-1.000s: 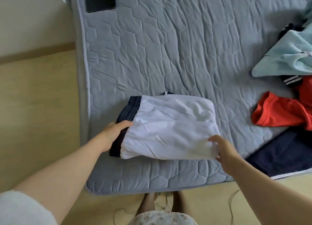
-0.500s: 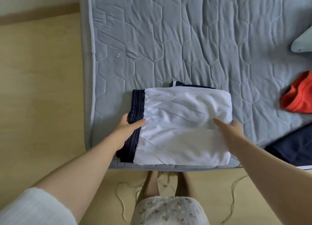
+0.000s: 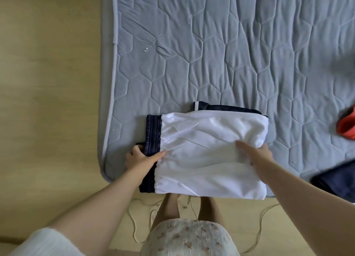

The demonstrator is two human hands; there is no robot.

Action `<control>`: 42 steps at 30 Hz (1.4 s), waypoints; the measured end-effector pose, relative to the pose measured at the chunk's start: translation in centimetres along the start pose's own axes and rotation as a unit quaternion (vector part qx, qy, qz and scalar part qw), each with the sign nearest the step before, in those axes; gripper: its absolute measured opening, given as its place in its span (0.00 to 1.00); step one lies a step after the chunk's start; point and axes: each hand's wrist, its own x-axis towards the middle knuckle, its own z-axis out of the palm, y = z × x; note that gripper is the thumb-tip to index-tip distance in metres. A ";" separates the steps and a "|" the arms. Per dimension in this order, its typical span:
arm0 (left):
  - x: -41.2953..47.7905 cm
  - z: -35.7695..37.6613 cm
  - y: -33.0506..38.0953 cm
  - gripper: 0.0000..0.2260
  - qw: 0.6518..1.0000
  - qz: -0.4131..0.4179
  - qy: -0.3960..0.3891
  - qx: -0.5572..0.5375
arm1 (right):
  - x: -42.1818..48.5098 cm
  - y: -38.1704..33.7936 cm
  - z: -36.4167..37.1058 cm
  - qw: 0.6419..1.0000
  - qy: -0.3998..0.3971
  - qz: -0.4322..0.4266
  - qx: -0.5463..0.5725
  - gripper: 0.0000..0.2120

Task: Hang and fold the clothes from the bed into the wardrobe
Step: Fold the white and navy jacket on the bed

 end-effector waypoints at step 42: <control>-10.1 -26.3 6.1 0.08 0.929 0.082 -0.013 -0.361 | -19.7 -20.0 5.1 0.958 -0.125 -0.237 0.102 0.06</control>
